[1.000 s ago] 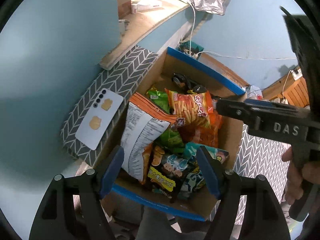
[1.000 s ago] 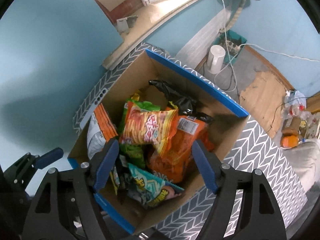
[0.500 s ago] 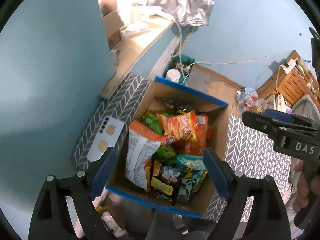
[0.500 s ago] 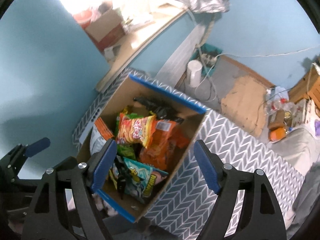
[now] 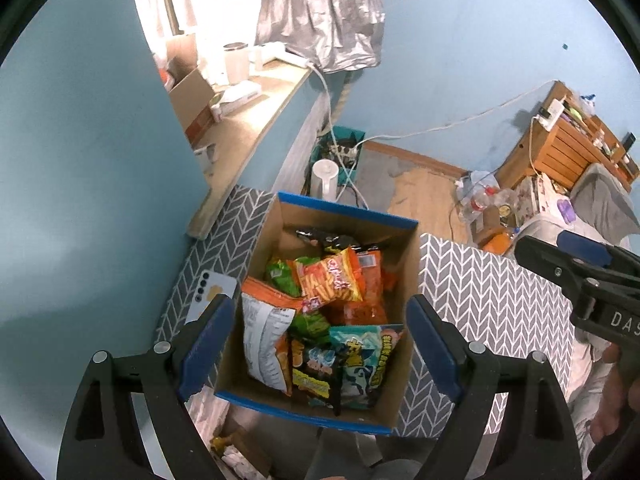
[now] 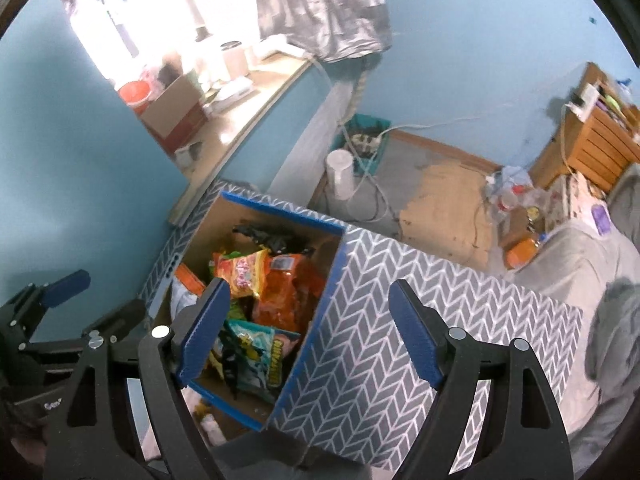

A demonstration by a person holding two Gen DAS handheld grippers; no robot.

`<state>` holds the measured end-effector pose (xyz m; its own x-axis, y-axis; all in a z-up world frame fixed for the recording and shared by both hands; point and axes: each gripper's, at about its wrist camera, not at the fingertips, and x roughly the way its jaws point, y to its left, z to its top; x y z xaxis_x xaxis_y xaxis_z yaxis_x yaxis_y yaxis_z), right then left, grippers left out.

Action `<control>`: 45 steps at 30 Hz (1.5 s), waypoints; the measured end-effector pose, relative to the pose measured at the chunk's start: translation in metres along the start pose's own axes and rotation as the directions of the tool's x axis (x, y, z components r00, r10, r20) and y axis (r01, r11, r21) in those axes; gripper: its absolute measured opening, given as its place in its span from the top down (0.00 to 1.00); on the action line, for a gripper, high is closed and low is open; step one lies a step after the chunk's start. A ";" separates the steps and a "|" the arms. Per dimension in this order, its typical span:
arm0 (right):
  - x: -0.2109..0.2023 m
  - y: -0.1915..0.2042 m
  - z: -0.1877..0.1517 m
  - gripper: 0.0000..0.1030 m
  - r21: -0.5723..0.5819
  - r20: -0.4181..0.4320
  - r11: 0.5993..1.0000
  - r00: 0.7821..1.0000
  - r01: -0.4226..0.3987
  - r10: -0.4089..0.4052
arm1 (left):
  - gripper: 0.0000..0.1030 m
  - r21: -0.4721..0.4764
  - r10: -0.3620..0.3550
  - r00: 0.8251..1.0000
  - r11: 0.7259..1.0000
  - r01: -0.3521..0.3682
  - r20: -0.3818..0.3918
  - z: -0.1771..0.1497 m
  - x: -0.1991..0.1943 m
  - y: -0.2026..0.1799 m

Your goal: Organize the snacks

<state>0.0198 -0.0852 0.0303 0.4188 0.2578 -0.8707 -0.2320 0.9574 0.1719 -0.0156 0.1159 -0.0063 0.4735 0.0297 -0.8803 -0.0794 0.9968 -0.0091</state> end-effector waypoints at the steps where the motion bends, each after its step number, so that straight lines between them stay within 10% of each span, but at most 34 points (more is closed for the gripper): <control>1: -0.004 -0.003 -0.002 0.22 0.009 0.006 1.000 1.000 0.005 -0.005 | 0.14 0.006 -0.003 1.000 1.000 0.003 0.001 0.001 -0.001 -0.002; 45: -0.036 -0.032 -0.025 0.22 0.110 0.026 0.993 0.999 0.035 -0.038 | 0.14 0.037 -0.083 0.996 0.996 0.084 -0.037 0.004 -0.005 -0.031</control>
<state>-0.0096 -0.1283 0.0452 0.4500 0.2248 -0.8643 -0.1192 0.9742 0.1914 -0.0125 0.0852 0.0005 0.4457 -0.0555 -0.8935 -0.0069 0.9978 -0.0654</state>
